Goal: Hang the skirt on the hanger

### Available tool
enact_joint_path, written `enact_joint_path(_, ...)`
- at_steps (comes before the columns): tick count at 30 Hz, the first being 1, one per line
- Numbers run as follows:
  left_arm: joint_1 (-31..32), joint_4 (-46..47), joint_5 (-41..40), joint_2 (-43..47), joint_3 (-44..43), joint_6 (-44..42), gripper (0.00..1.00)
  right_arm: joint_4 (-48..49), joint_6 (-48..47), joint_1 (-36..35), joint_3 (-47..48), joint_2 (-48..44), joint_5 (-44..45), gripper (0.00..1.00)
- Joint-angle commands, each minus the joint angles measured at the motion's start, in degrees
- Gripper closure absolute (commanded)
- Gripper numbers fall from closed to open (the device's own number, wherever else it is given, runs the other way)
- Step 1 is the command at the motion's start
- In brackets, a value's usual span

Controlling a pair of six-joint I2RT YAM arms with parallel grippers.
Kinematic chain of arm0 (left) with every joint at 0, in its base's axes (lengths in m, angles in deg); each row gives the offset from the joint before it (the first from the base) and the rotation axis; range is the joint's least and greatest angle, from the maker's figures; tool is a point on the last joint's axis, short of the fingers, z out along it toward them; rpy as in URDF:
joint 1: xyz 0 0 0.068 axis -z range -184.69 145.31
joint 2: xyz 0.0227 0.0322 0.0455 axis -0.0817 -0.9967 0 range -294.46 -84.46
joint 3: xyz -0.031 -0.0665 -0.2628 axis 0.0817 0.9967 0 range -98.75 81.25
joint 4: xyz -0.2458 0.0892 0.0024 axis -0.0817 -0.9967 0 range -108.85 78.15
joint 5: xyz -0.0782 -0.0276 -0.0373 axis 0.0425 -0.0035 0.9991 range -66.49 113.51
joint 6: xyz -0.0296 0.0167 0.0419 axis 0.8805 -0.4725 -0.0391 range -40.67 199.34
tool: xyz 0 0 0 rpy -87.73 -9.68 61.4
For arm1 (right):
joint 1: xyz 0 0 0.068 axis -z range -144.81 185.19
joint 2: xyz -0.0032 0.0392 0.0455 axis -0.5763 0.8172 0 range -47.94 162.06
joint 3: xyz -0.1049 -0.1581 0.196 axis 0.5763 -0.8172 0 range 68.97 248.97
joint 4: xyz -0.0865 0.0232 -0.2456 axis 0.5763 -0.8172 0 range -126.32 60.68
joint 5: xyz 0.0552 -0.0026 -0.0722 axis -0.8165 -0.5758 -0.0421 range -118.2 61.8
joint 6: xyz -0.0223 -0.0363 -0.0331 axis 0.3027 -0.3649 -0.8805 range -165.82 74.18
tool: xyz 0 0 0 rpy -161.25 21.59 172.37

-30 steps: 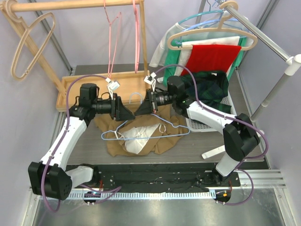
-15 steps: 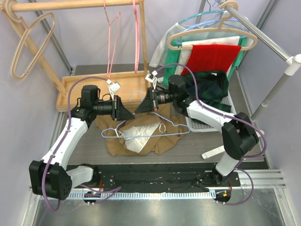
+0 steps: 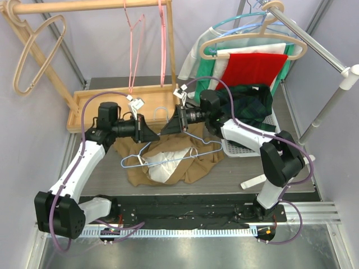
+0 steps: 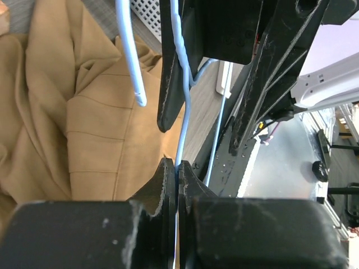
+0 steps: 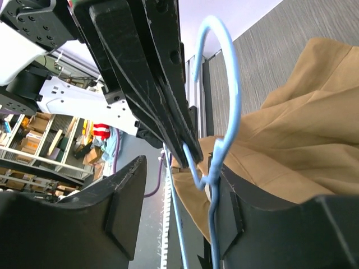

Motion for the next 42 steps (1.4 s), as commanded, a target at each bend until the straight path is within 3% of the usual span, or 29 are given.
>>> enact_joint_path(1,-1.1,-0.3,-5.8,1.8,0.3,-0.6,1.00,1.8,-0.5,0.5,-2.8,-5.6,-5.0,0.46)
enact_joint_path(4,-1.1,-2.1,-6.0,2.1,-0.4,-1.3,1.00,0.4,-1.7,1.4,-5.5,-7.3,-6.3,0.48)
enact_joint_path(7,-1.1,-2.9,-6.6,2.5,-1.1,-1.7,1.00,-5.8,-6.9,2.1,-6.9,-9.7,-6.1,0.59)
enact_joint_path(9,-1.1,-3.2,-6.9,2.6,-1.5,-1.4,1.00,-12.9,-10.3,2.5,-7.2,-12.2,-3.8,0.69)
enact_joint_path(15,-1.1,-2.7,-5.6,2.4,-1.6,-0.6,1.00,-15.7,-12.0,2.9,-9.4,-15.9,2.6,0.99)
enact_joint_path(20,-1.1,0.9,-1.6,1.7,-1.5,4.8,0.98,-15.7,-13.8,2.9,-11.1,-17.9,5.7,0.99)
enact_joint_path(25,-1.0,14.9,3.1,1.2,2.0,15.2,0.74,-13.4,-13.6,2.8,-11.5,-17.2,5.5,0.99)
enact_joint_path(26,-0.8,16.9,3.3,1.2,2.6,17.1,0.65,-12.0,-13.4,2.6,-11.7,-16.9,5.5,0.99)
enact_joint_path(30,0.9,21.8,1.2,0.9,4.1,21.1,0.52,-8.0,-10.8,1.8,-11.7,-15.7,5.4,0.99)
enact_joint_path(42,5.5,34.0,-3.4,0.0,6.4,28.3,0.44,4.4,-2.5,-0.4,-12.1,-11.2,4.6,0.99)
